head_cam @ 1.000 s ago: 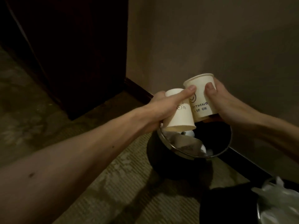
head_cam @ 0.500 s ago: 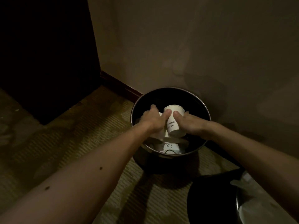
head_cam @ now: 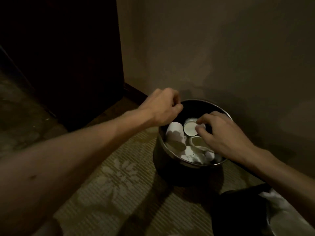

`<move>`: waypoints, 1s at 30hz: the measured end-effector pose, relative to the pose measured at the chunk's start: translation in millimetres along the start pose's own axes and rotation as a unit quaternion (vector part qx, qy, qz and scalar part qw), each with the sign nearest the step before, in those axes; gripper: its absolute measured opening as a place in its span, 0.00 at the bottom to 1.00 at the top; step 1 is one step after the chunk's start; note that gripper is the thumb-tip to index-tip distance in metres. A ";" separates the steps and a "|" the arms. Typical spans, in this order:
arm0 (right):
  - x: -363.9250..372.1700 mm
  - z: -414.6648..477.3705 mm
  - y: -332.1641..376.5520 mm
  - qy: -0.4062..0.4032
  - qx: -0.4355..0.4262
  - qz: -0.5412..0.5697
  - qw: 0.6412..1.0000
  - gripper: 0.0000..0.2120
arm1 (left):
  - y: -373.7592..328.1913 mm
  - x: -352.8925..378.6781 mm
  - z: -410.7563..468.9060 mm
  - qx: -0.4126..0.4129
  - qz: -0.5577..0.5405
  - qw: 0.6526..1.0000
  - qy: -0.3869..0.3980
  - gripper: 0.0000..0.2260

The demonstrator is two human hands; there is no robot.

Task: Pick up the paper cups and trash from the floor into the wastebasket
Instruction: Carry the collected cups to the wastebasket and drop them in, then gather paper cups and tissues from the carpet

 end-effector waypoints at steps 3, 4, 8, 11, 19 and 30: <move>5.8 -20.1 64.6 -0.009 -0.067 0.128 0.989 0.09 | 7.0 -55.0 -37.5 0.030 0.081 0.996 -0.011 0.13; 12.6 -24.0 87.1 0.002 -0.086 0.160 0.983 0.10 | 12.3 -71.8 -53.9 0.034 0.109 0.993 -0.009 0.14; 56.5 -34.1 185.0 0.063 -0.188 0.229 0.953 0.10 | 52.4 -128.7 -135.8 0.024 0.169 0.985 -0.001 0.18; 107.3 -44.4 254.6 0.140 -0.255 0.226 0.929 0.15 | 99.9 -145.0 -213.4 -0.001 0.236 0.972 0.010 0.16; 274.6 -117.5 405.4 0.337 -0.394 0.136 0.844 0.23 | 270.6 -110.6 -477.0 -0.237 0.299 0.921 0.081 0.15; 443.3 -228.2 535.6 0.507 -0.447 -0.052 0.735 0.21 | 404.3 -9.6 -734.7 -0.533 0.081 0.842 0.022 0.19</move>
Point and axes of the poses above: each hand's wrist, its own z-axis towards the middle knuckle, its own x-axis out of the palm, y = z × x, the point moved 9 cm from there along z, towards the middle knuckle, and after that the axes turned 7 degrees about z, right-handed, at the moved point
